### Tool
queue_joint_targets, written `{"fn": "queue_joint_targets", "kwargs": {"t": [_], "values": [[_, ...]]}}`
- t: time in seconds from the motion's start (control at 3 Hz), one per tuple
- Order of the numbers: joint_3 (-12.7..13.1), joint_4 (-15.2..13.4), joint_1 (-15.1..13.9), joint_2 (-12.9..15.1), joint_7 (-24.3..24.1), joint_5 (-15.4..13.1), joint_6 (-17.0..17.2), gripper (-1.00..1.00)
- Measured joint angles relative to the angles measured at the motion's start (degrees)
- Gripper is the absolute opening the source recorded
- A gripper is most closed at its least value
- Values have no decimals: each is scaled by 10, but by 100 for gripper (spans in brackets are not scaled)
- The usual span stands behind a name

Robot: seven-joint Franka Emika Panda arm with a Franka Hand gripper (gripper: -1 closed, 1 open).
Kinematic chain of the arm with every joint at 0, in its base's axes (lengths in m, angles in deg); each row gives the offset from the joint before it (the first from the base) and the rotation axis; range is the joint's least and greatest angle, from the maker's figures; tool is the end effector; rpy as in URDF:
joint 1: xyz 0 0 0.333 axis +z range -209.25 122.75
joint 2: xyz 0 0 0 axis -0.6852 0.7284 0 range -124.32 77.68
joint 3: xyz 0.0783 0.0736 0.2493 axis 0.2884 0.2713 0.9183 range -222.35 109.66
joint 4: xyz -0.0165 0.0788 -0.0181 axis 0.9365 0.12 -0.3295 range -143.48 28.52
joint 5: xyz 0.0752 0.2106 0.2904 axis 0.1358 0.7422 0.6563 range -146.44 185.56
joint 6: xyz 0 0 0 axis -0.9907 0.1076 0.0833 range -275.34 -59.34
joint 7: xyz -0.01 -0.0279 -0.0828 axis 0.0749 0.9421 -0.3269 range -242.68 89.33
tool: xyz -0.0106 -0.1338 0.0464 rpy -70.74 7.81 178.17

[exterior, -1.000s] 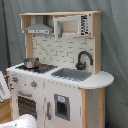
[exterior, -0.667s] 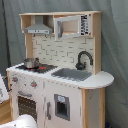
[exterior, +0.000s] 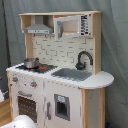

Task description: Play with the kitchen

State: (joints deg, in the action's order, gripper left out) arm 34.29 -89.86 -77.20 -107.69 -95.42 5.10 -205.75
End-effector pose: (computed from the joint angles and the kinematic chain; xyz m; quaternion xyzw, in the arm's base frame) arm 0.2706 0.4987 0.3341 0.5605 0.4023 0.5040 0.5195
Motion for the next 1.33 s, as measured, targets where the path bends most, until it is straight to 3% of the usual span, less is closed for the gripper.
{"fn": "queue_joint_targets", "kwargs": {"t": [0.33,0.67,1.33], "values": [[-11,0,12,0,47,-22,21,100],[-45,-1,10,1,74,-17,59,100],[-123,1,-16,34,75,65,79,100]]}}
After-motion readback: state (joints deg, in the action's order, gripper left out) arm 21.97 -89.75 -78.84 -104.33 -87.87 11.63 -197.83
